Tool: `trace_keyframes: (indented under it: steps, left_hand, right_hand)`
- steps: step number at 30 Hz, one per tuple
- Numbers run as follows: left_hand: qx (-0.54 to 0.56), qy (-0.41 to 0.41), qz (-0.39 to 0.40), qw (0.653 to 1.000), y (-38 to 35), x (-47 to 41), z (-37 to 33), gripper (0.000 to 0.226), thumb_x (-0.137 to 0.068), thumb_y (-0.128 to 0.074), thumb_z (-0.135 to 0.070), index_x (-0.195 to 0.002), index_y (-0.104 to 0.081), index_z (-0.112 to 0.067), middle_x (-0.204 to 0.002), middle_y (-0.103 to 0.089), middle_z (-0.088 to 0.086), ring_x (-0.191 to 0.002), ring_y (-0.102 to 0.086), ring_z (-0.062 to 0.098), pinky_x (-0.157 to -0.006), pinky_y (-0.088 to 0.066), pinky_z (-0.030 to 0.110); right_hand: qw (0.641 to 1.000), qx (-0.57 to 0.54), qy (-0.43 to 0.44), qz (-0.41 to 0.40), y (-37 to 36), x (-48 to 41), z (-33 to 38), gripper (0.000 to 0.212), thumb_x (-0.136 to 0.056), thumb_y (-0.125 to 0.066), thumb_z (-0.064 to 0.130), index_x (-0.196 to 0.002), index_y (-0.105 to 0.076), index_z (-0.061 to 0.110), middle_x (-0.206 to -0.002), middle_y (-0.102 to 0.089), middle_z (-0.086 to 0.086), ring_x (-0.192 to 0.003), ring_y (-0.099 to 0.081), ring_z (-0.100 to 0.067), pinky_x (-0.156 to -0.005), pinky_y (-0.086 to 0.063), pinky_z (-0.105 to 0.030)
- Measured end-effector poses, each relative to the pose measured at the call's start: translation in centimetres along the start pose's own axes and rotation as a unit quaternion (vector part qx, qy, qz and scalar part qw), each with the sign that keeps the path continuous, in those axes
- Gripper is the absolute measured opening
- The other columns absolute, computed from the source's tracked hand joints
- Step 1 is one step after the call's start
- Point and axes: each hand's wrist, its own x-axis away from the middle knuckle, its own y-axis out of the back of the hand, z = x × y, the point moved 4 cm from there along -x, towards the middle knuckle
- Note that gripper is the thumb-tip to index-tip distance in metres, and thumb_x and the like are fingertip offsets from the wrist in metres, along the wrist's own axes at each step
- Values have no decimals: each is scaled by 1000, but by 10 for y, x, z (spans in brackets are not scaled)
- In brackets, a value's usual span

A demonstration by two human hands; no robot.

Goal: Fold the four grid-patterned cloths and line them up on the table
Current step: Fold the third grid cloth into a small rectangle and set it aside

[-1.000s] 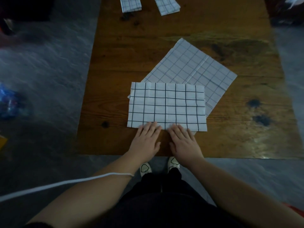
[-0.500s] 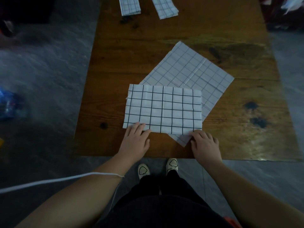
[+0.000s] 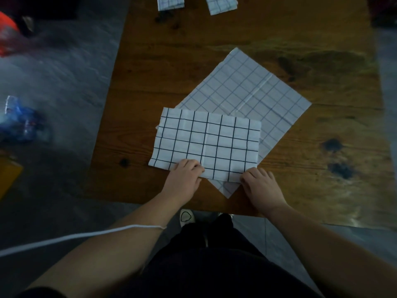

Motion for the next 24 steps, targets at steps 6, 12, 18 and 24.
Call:
trace_keyframes:
  steps: [6, 12, 18, 24]
  left_hand:
    - [-10, 13, -16, 1000, 1, -4, -9, 28, -96, -60, -29, -122, -60, -22, -126, -52, -3, -120, -45, 18, -104, -38, 37]
    - [-22, 37, -37, 998, 1, -1, -16, 37, -95, -60, -25, -132, -55, -24, -133, -53, -3, -126, -44, 20, -107, -37, 38]
    - [-26, 53, -29, 998, 4, -1, -3, 63, -94, -60, -21, -153, -38, -26, -157, -40, -3, -142, -32, 19, -115, -31, 40]
    - [-3, 40, -48, 998, 4, 18, 49, 64, -88, -50, 2, -148, -48, -19, -158, -42, 3, -149, -28, 22, -122, -15, 39]
  right_hand:
    - [999, -27, 33, 4, 5, -6, -2, 8, -96, -51, 26, -97, -59, 22, -99, -56, 3, -92, -51, -22, -80, -39, -39]
    - [995, -61, 76, 3, 41, -14, 15, 2, -91, -52, 27, -91, -51, 28, -89, -53, 12, -86, -51, -14, -84, -35, -34]
    - [988, -75, 137, 10, 47, -25, 61, 15, -91, -39, 31, -90, -53, 27, -83, -59, 12, -78, -57, -14, -82, -42, -35]
    - [979, -110, 160, 64, 27, -32, 100, 12, -90, -46, 33, -94, -55, 27, -90, -60, 12, -83, -56, -12, -82, -41, -30]
